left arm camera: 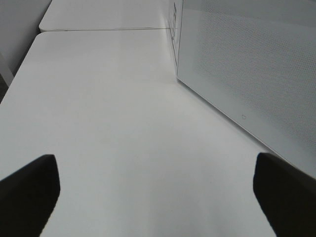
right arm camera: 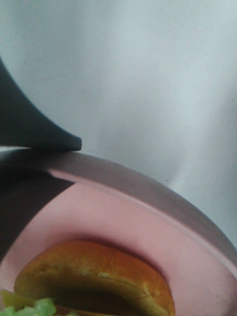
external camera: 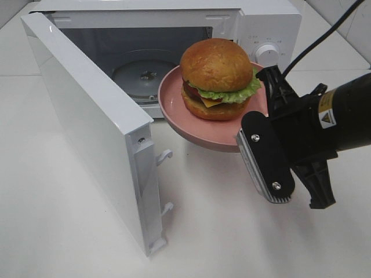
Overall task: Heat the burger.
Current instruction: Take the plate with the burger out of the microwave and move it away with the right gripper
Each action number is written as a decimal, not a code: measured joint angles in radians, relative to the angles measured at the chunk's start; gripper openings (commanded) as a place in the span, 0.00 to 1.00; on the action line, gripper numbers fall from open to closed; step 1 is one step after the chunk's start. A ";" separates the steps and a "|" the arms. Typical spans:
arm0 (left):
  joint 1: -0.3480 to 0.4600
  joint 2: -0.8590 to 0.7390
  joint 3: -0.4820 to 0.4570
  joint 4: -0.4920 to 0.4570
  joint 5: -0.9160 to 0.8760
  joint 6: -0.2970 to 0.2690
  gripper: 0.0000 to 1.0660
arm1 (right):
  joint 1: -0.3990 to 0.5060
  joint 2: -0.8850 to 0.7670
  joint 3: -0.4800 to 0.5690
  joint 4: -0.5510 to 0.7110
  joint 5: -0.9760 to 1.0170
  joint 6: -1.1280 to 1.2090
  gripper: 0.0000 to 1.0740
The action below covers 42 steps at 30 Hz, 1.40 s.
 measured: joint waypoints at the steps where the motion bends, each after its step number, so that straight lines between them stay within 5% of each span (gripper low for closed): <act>1: 0.000 0.000 0.000 0.000 0.000 0.000 0.94 | 0.000 -0.016 0.011 0.000 0.011 0.001 0.00; 22: 0.000 0.000 0.000 0.000 0.000 0.000 0.94 | 0.000 -0.371 0.181 0.007 0.224 0.066 0.00; 42: 0.000 0.000 0.000 0.000 0.000 0.000 0.94 | 0.000 -0.576 0.188 -0.147 0.470 0.398 0.00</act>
